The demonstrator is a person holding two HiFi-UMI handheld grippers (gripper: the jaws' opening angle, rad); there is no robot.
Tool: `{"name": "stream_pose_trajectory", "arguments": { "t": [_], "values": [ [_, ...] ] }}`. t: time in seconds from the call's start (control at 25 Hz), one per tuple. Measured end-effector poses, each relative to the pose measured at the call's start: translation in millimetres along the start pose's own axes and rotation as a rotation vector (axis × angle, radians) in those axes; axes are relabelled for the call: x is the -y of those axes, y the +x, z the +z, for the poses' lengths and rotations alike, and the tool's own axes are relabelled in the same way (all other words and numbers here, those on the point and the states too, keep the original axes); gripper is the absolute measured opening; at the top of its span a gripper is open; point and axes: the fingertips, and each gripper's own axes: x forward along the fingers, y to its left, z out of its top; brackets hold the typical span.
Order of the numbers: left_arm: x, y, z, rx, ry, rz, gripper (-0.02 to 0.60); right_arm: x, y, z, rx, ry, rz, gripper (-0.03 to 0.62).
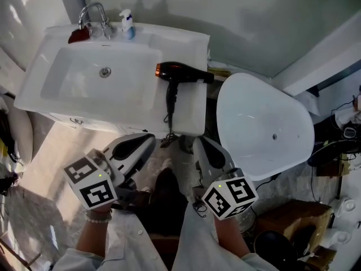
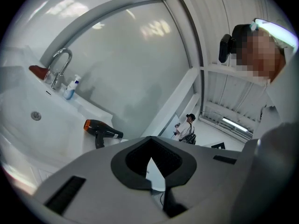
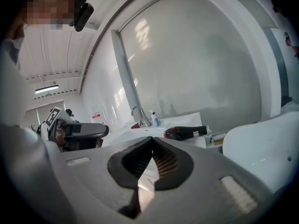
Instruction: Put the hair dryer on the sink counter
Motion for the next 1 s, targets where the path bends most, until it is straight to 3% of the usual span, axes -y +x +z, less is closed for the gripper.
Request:
{"name": "stream_pose_trajectory", "arguments": {
  "t": [0.52, 1.0],
  "values": [
    [53, -49, -26, 0.03, 0.039, -0.075, 0.005, -57, -67, -20, 0.071, -0.013, -0.073, -0.002],
    [88, -42, -26, 0.041, 0.052, -0.112, 0.005, -63, -86, -12, 0.086, -0.018, -0.079, -0.003]
  ]
}}
